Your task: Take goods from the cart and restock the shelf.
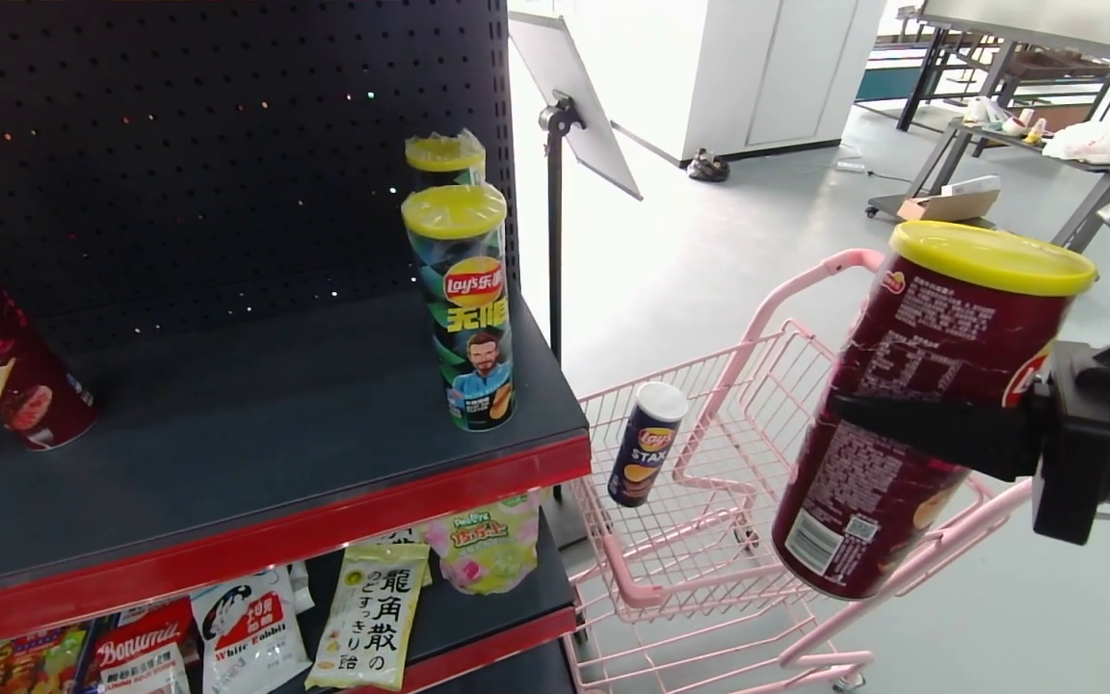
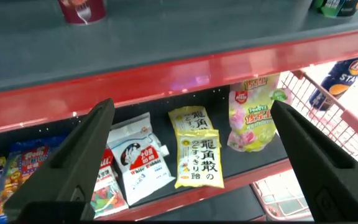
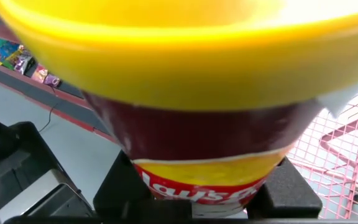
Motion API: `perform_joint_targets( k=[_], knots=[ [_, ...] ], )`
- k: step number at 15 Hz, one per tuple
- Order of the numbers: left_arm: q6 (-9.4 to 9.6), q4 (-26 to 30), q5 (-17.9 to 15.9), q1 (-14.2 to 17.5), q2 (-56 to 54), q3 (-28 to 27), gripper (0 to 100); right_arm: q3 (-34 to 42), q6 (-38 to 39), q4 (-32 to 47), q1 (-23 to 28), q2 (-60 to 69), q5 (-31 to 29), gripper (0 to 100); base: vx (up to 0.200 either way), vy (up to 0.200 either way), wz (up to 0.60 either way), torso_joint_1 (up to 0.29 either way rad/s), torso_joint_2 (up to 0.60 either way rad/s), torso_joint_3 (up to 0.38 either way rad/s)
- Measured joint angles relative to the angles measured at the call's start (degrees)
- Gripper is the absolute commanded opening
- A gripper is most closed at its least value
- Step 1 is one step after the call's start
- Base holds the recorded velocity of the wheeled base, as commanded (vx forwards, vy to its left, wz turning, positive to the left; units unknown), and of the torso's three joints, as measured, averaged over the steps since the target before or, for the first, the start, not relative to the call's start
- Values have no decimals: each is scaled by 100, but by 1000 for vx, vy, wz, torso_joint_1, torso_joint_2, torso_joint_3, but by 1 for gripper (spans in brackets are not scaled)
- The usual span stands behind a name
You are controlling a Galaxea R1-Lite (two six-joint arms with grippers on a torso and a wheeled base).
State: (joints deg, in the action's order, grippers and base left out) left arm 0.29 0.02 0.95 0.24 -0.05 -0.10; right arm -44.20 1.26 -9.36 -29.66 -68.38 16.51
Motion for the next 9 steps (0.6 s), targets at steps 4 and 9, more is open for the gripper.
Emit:
perform_joint_targets(
  k=[4, 9],
  knots=[
    [4, 9, -5, 0, 0, 0, 100, 104, -17, 39, 0, 49, -55, 0, 0, 0, 600, 18, -30, -17],
    [4, 2, 2, -2, 0, 0, 100, 230, -28, -27, -5, 90, -56, 0, 0, 0, 240, 7, 0, -1]
  ],
)
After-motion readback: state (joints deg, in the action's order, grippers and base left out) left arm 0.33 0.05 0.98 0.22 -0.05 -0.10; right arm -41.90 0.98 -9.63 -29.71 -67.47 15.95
